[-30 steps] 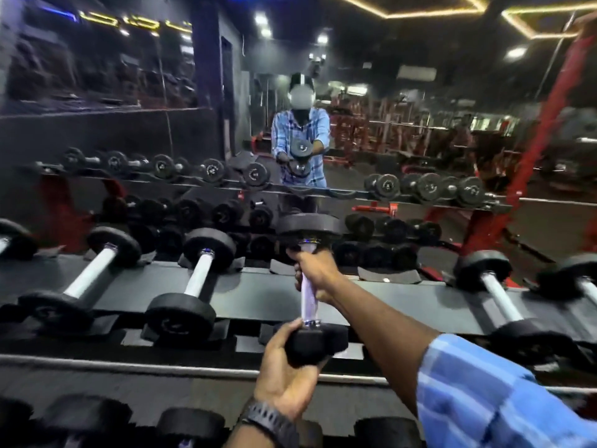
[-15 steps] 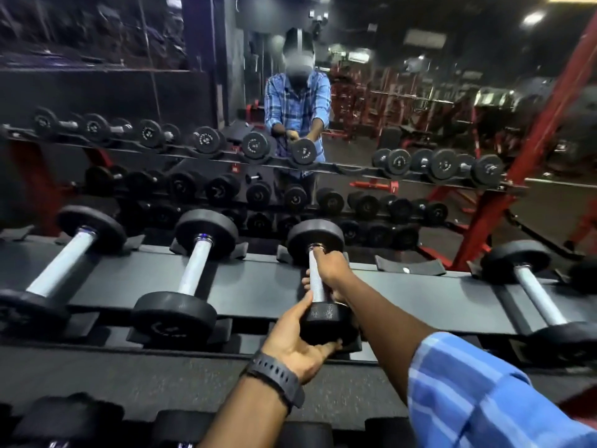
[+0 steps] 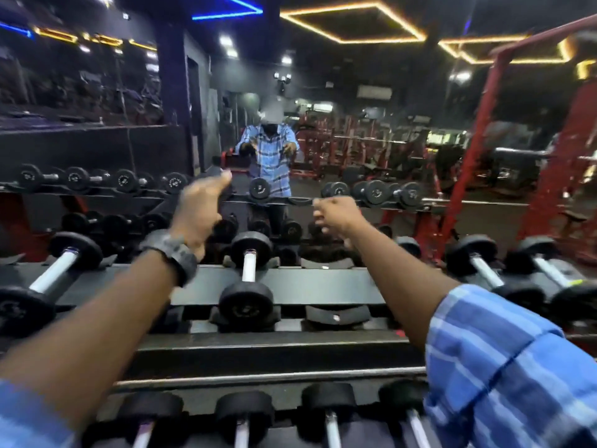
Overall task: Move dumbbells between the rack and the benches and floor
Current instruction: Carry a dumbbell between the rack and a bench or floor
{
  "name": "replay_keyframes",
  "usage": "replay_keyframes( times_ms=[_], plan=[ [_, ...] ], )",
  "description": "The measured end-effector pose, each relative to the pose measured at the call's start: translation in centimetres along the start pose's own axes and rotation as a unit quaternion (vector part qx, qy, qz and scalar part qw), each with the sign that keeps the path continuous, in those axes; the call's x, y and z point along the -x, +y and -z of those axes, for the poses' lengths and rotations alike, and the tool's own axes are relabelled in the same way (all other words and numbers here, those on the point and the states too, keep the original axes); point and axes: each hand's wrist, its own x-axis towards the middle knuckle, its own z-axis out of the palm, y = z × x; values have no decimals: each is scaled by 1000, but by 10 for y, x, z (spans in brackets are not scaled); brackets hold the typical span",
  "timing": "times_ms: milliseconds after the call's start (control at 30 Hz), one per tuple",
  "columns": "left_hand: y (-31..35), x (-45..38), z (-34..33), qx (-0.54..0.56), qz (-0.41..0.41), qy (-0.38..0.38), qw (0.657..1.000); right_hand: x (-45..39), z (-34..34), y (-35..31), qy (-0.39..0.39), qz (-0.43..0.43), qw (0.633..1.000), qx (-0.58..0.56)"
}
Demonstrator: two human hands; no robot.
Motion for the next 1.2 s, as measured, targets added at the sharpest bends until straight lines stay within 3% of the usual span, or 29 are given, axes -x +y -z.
replay_keyframes(
  times_ms=[67, 333, 567, 733, 967, 1100, 1200],
  plan=[
    [29, 23, -8, -37, -75, 0, 996, 33, 45, -18, 30, 34, 999, -7],
    [102, 170, -40, 13, -38, -25, 999, 184, 192, -39, 99, 72, 991, -57],
    [156, 279, -38, -3, -72, -37, 997, 291, 239, -66, 124, 114, 984, -61],
    [187, 354, 8, -36, -106, -9, 994, 352, 218, -83, 91, 108, 987, -73],
    [236, 504, 119, -157, -110, 135, 972, 420, 108, -122, -79, 139, 978, -132],
    [291, 619, 166, -203, -126, 253, 938, 491, 29, -162, -193, 142, 950, -203],
    [321, 716, 183, -250, -125, 354, 893, 576, -28, -185, -264, 211, 917, -210]
  ],
)
